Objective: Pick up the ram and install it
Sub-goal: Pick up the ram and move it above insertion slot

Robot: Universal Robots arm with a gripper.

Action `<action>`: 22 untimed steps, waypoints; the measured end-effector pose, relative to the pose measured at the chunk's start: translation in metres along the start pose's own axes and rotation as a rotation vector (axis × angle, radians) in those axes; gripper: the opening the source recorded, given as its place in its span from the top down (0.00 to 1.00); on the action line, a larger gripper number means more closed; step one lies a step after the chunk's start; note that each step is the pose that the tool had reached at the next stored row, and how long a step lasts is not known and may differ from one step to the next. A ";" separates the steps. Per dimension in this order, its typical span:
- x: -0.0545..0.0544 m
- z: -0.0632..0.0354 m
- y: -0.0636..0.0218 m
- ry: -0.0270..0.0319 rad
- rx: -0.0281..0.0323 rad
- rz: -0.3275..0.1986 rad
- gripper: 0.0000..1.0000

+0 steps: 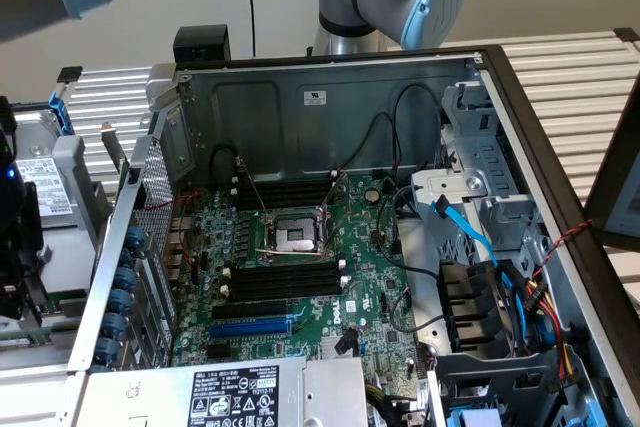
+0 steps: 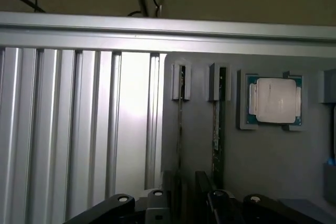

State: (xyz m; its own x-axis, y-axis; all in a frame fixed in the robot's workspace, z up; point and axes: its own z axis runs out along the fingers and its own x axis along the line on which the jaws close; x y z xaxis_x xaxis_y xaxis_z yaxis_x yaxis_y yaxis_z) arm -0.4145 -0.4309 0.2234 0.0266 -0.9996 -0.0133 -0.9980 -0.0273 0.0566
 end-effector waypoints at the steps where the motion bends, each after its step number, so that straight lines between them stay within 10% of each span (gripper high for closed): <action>1: 0.000 0.0017 -0.0001 0.0001 -0.0001 -0.002 0.68; 22: -0.005 0.0223 0.0079 0.0007 -0.0001 -0.012 0.68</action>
State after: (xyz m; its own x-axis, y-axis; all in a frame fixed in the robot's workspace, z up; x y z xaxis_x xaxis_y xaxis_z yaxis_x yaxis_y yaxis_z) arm -0.4238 -0.4258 0.2016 0.0389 -0.9992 -0.0133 -0.9976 -0.0396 0.0566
